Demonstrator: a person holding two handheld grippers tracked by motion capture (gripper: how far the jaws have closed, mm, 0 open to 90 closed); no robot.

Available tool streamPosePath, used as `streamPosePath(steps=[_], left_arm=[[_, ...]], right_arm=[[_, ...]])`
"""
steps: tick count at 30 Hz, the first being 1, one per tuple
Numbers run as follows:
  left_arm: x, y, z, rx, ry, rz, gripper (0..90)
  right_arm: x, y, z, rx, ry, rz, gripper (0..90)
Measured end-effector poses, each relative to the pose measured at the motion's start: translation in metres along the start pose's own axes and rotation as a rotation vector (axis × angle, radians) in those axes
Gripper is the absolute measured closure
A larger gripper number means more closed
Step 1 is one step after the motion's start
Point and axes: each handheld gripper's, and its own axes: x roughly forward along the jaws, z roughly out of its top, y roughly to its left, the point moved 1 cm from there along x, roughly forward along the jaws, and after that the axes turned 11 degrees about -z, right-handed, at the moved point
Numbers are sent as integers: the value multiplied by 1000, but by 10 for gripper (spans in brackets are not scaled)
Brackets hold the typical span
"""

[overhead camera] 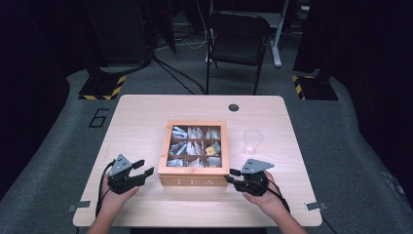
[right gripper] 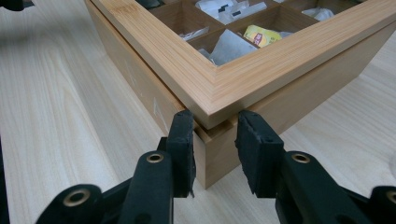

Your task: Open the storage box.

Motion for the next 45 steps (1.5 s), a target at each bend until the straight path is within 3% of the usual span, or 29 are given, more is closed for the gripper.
streamPosePath(steps=[3,5,9,17,28,33,45], left_arm=[[0,-3,1,-12,-16,-11,482],[-2,-3,2,13,-13,-17,498],[-2,-5,3,-2,-33,-48,505],[2,-16,6,43,-16,-95,509],[4,-24,10,82,-35,-105,509],[5,-30,14,95,-38,-132,538],[7,-34,17,81,-31,-129,579]], right_arm=[[-2,0,2,8,-8,-1,670],[-3,-1,3,14,-14,-1,673],[-5,-2,5,25,-31,0,678],[-7,-3,7,31,-45,-3,682],[-9,-3,9,40,-59,-11,686],[-9,-2,9,39,-62,-10,686],[-8,-2,9,35,-67,-13,685]])
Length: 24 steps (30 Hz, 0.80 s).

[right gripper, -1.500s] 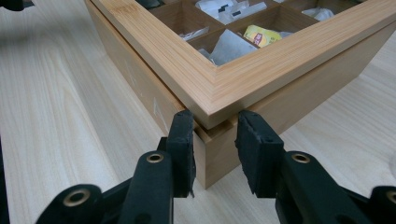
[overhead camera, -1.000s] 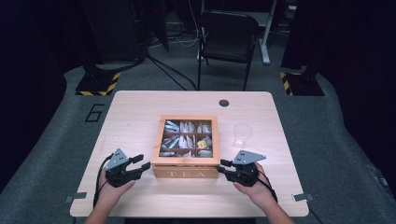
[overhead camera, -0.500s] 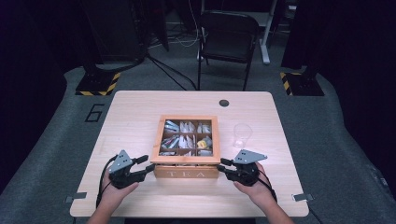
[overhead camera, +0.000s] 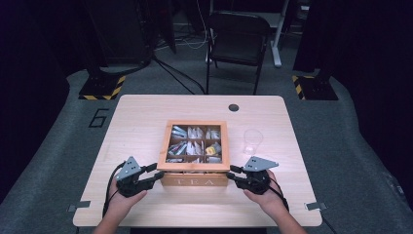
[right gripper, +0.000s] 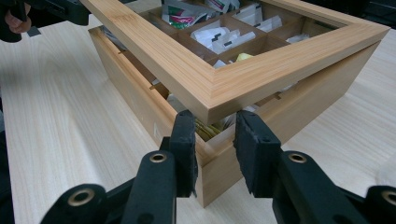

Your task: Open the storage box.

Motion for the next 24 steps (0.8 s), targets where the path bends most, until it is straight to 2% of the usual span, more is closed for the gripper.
streamPosePath(steps=[6,9,12,14,16,24], left_arm=[[-1,-1,1,4,6,11,578],[-1,-2,4,-8,-8,17,576],[-2,-2,7,5,-27,29,573],[-4,-2,8,9,-20,26,572],[-4,-2,11,16,-39,35,563],[-8,0,23,23,-68,29,564]], right_arm=[[0,0,0,-3,-7,0,672],[0,0,1,17,-12,4,663],[-2,-1,4,25,-19,8,655],[-2,-2,5,27,-26,10,655],[-3,-3,8,51,-31,15,645],[-8,-5,20,57,-45,2,639]])
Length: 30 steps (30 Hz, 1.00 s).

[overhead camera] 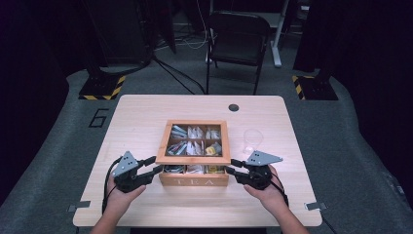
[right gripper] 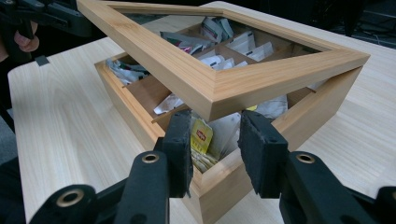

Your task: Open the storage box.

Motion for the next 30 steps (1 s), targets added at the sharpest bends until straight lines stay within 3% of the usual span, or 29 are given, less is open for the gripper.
streamPosePath(steps=[3,11,14,18,23,30], left_arm=[[-1,0,5,11,3,5,562],[-3,5,17,22,-10,20,512],[-4,6,21,34,-9,22,512],[-3,6,24,44,4,29,513],[-4,8,28,22,-21,22,513],[-5,12,35,46,-18,28,492]], right_arm=[[-1,-2,5,44,18,13,633],[-1,-4,18,29,9,-4,617],[0,-5,21,31,17,-6,562],[-1,-6,27,17,-15,-15,532],[-1,-7,36,-31,-8,-32,511],[0,-10,45,-44,-7,-34,482]])
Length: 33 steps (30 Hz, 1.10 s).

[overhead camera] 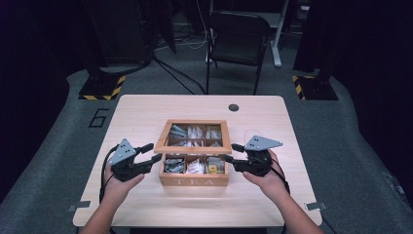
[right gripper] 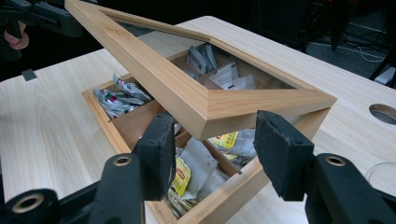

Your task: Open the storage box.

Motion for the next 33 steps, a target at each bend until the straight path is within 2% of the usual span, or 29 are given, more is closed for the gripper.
streamPosePath(steps=[2,8,11,15,18,26,33], left_arm=[[0,0,2,12,-1,2,492],[0,3,6,12,-5,-11,506],[2,2,10,35,0,-27,521],[3,4,15,62,6,-14,522],[3,5,17,53,5,-25,522],[3,9,23,46,9,-23,527],[3,15,29,30,-5,-32,532]], right_arm=[[1,-1,2,-2,-1,0,479],[1,-3,8,-3,-6,5,479],[1,-3,11,-8,-1,-1,478],[1,-4,14,-12,1,-3,482],[1,-5,17,-14,-6,-4,481],[1,-7,22,-18,-14,-5,482],[1,-11,30,-16,-16,-4,483]])
